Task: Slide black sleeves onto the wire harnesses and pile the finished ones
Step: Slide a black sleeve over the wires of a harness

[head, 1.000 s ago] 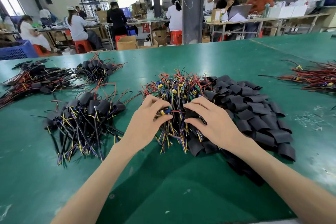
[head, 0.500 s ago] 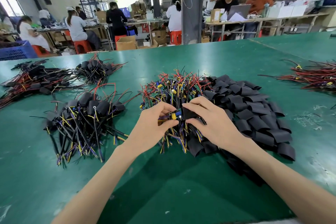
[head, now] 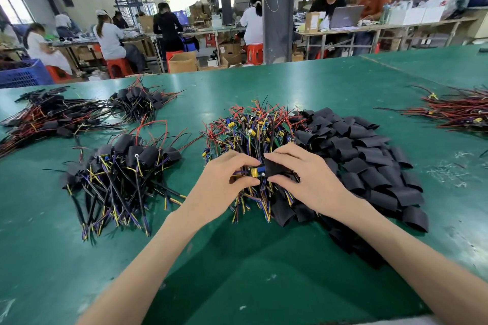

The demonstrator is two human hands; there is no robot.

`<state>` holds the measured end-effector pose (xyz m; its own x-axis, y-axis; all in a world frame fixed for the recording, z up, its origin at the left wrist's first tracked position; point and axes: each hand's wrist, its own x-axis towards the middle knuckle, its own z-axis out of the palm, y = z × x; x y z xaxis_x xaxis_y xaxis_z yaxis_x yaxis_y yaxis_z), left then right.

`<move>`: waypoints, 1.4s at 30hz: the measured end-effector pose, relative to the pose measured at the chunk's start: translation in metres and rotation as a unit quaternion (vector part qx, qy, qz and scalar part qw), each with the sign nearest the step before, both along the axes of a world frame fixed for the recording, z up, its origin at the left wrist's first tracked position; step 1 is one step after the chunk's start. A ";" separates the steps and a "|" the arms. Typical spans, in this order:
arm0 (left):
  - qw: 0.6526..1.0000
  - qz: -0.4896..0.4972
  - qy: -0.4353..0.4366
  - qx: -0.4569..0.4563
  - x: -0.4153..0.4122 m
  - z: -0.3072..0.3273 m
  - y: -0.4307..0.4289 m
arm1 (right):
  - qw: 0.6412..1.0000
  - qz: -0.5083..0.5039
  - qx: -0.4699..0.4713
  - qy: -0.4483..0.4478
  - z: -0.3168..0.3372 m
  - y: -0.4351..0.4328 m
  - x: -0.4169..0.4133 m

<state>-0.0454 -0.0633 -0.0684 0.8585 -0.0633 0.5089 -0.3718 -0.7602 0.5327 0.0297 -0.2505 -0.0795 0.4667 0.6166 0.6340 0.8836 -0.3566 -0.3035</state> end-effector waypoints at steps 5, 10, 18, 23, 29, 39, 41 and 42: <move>0.999 0.025 -0.033 0.006 -0.001 0.003 -0.001 | 1.000 0.015 -0.009 0.010 0.003 0.000 -0.001; 0.999 -0.003 -0.042 0.022 -0.002 0.004 -0.001 | 0.999 0.029 -0.039 0.016 0.005 -0.001 -0.001; 0.997 -0.015 -0.069 0.036 0.002 0.001 0.000 | 0.995 0.059 -0.060 0.058 0.011 -0.003 0.001; 0.996 -0.026 -0.067 0.047 0.000 0.002 0.000 | 0.993 0.061 -0.065 0.072 0.012 -0.003 0.001; 0.999 -0.007 -0.016 0.047 -0.001 0.002 -0.001 | 0.996 0.045 -0.050 0.053 0.009 -0.004 0.001; 0.999 -0.007 -0.004 -0.036 -0.001 -0.001 -0.001 | 0.996 0.046 -0.077 0.019 0.004 0.000 0.000; 0.999 -0.016 -0.010 -0.041 -0.001 -0.001 -0.001 | 0.995 0.056 -0.079 0.025 0.006 -0.001 0.000; 0.999 -0.019 -0.011 -0.043 0.000 -0.001 -0.002 | 0.994 0.061 -0.080 0.029 0.007 -0.001 0.000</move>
<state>-0.0459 -0.0651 -0.0693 0.8445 -0.0511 0.5332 -0.4129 -0.6962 0.5873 0.0295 -0.2518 -0.0722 0.4145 0.7623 0.4970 0.9062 -0.2954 -0.3027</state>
